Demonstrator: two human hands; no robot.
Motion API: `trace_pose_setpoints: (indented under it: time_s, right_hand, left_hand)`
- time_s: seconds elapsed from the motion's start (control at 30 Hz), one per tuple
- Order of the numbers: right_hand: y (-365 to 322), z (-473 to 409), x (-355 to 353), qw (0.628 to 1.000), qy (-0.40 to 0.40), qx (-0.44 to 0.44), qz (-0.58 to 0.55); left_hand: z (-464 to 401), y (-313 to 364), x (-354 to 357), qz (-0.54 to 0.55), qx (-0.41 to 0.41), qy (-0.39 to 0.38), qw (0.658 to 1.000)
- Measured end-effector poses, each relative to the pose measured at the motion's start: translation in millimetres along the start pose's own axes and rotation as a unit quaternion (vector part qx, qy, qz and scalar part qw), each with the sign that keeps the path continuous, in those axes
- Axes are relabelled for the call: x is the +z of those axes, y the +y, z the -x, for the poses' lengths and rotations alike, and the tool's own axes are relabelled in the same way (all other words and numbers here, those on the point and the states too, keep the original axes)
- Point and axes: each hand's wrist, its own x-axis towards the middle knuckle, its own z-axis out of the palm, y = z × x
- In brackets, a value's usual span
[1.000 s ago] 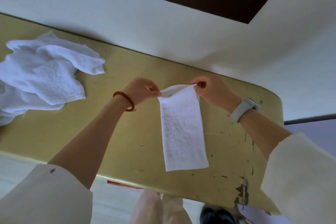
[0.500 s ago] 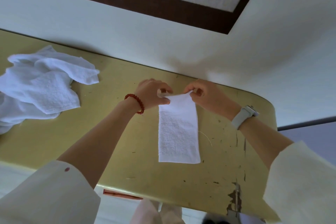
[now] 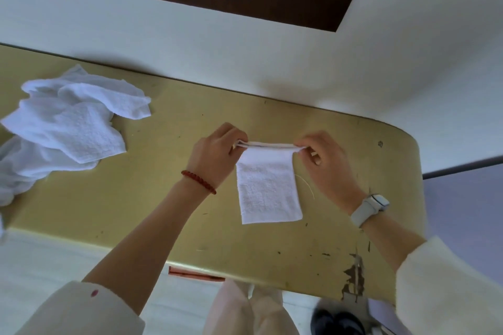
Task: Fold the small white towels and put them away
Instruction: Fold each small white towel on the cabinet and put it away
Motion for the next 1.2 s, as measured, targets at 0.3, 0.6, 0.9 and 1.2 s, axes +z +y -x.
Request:
trace_pose_setpoints:
  time_s: [0.3,0.6,0.9,1.2]
  right_hand:
    - [20,84,35,0.997,-0.021,-0.032,0.061]
    - [25,114,49,0.993,-0.015,-0.048,0.105]
    - [28,121,51,0.991,-0.012,-0.040,0.125]
    - [37,126,55,0.992,-0.012,-0.065,0.111]
  left_hand:
    - [98,4,42,-0.005,-0.007,-0.030,1.000]
    - [122,-1,51,-0.006,0.007,-0.064,0.998]
    - [129,-9,53,0.015,0.015,-0.069,0.997]
    - [130,-4,55,-0.007,0.026,-0.055,0.998]
